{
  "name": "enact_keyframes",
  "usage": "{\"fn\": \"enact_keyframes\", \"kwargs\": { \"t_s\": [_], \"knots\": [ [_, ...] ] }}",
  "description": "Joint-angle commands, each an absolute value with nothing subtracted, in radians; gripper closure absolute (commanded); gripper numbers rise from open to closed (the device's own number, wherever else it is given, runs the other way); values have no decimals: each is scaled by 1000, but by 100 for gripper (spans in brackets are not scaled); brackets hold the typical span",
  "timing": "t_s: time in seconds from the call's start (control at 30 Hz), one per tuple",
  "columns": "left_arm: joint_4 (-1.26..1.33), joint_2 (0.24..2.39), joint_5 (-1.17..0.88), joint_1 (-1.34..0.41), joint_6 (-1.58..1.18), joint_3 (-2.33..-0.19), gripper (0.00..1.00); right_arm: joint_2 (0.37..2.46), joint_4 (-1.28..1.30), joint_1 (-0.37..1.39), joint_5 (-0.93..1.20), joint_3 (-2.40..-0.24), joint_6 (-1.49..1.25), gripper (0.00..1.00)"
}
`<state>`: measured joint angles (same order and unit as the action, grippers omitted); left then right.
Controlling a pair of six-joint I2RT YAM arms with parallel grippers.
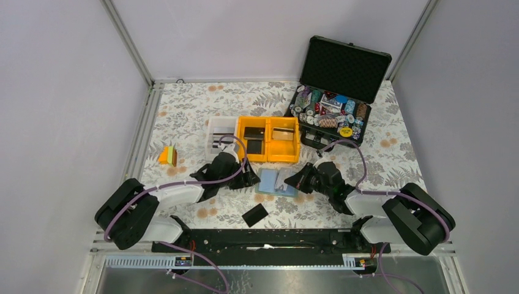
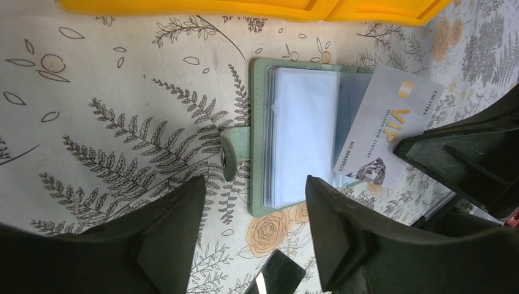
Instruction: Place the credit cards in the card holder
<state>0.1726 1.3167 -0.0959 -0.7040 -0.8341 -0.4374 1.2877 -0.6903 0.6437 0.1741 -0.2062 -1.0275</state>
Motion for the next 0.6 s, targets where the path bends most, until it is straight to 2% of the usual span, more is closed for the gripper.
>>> {"fn": "enact_keyframes", "kwargs": {
  "t_s": [0.0, 0.2, 0.3, 0.43, 0.57],
  "knots": [
    [194, 1335, -76, -701, -817, -485, 41, 1327, -768, 632, 176, -232, -1046, 100],
    [189, 1358, -69, -701, -813, -489, 56, 1406, -846, 631, 219, -233, -1076, 100],
    [187, 1366, -65, -701, -809, -492, 66, 1444, -909, 631, 245, -223, -1100, 100],
    [188, 1376, -64, -701, -805, -494, 84, 1475, -958, 632, 258, -207, -1130, 100],
    [197, 1387, -66, -700, -807, -489, 93, 1486, -1010, 632, 251, -187, -1171, 100]
  ]
}}
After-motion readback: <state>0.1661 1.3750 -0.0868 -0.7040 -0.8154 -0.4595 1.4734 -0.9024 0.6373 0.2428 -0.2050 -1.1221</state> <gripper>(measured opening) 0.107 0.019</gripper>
